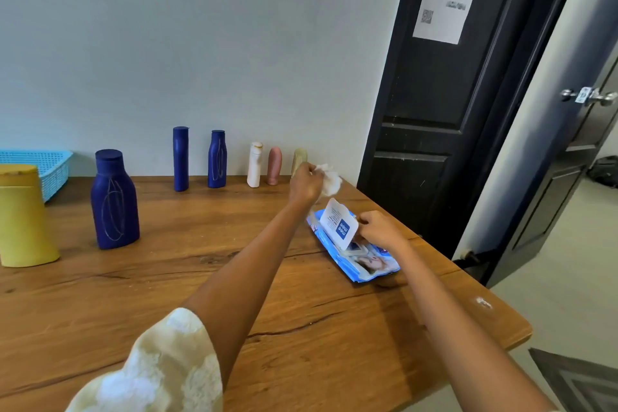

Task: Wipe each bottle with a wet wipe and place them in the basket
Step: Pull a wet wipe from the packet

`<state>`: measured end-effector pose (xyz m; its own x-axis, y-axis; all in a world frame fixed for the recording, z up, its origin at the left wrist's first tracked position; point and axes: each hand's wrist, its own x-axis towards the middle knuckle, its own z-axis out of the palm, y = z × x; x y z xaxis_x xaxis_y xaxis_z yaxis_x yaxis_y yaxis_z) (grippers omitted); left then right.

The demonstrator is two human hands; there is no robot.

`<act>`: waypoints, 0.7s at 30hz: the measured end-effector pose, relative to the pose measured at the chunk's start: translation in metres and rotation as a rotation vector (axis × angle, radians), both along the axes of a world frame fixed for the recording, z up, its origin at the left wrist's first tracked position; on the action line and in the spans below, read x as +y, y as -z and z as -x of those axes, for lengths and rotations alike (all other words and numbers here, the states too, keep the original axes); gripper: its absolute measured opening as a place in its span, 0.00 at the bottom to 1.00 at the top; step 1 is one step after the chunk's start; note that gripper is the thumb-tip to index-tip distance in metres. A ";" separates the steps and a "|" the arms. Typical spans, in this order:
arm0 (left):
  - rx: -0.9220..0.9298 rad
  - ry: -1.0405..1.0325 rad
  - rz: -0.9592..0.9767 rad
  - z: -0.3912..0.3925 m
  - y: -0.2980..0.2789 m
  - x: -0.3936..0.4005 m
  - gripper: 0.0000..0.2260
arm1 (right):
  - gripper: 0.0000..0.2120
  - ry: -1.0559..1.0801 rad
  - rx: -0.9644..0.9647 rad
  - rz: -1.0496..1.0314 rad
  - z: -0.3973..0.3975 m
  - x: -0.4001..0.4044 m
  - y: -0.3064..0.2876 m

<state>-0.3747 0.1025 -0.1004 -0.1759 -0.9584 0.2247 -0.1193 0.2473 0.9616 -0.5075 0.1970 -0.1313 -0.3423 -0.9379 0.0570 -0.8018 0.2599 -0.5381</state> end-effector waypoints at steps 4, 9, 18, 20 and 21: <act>-0.555 0.198 0.226 -0.006 0.004 0.003 0.14 | 0.07 0.061 0.049 0.071 -0.002 -0.003 0.009; -0.913 0.388 0.161 -0.009 0.012 0.008 0.25 | 0.08 0.046 0.073 0.109 -0.007 -0.003 0.011; -0.526 0.443 0.049 -0.018 0.031 0.002 0.18 | 0.10 -0.095 0.024 0.004 0.002 -0.001 0.007; -0.312 0.437 0.029 -0.019 0.033 0.001 0.10 | 0.10 -0.059 -0.001 0.024 0.004 -0.002 0.006; -0.222 0.440 0.011 -0.020 0.034 0.001 0.10 | 0.11 -0.019 -0.019 0.042 0.006 -0.004 0.006</act>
